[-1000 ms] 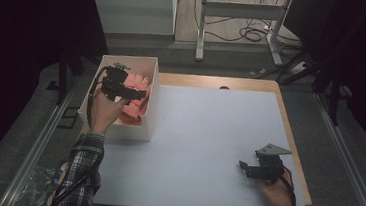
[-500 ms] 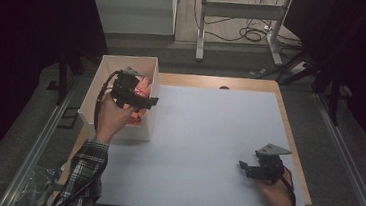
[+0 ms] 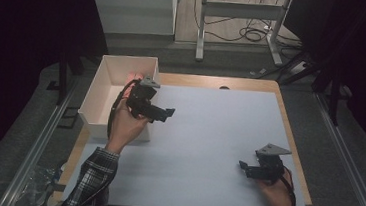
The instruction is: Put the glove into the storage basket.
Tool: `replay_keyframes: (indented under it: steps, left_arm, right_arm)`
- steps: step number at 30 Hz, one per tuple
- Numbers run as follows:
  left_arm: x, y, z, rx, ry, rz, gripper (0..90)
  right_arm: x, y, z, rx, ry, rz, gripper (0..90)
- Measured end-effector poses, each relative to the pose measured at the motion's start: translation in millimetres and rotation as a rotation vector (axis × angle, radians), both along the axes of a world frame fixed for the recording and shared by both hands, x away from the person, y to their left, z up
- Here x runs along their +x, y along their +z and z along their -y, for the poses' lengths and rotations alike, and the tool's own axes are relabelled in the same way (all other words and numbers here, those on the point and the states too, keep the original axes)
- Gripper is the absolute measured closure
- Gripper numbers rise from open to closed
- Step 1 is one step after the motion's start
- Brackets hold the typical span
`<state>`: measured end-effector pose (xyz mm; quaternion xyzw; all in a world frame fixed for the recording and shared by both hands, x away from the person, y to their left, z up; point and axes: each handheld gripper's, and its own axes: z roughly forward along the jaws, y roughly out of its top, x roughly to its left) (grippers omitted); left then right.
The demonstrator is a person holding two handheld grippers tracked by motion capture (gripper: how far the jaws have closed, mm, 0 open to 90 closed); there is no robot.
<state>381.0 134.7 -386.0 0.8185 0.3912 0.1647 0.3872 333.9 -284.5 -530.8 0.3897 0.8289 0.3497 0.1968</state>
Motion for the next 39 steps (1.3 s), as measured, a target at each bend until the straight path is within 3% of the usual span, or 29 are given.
replay_keyframes:
  steps: [10, 16, 24, 32, 39]
  left_arm:
    - [-14.3, -13.7, 28.3, -0.025, -0.082, 0.004, 0.4]
    - [-24.5, -29.0, 43.1, -0.042, -0.133, 0.0, 0.5]
    - [-39.4, -60.8, 58.6, -0.05, -0.188, -0.008, 0.5]
    - [-47.5, -102.5, 63.4, -0.06, -0.214, -0.034, 0.5]
    - [-50.2, -138.6, 65.4, -0.011, -0.204, -0.069, 0.5]
  right_arm:
    - [0.0, 0.0, 0.0, 0.0, 0.0, 0.001, 21.6]
    - [0.0, 0.1, 0.0, -0.002, 0.0, 0.0, 21.6]
    - [-0.2, 0.2, 0.0, -0.002, -0.002, -0.002, 21.5]
    - [-0.2, 0.2, -0.1, -0.002, -0.002, -0.002, 21.5]
    - [-0.2, 0.2, 0.0, -0.002, -0.002, -0.002, 21.5]
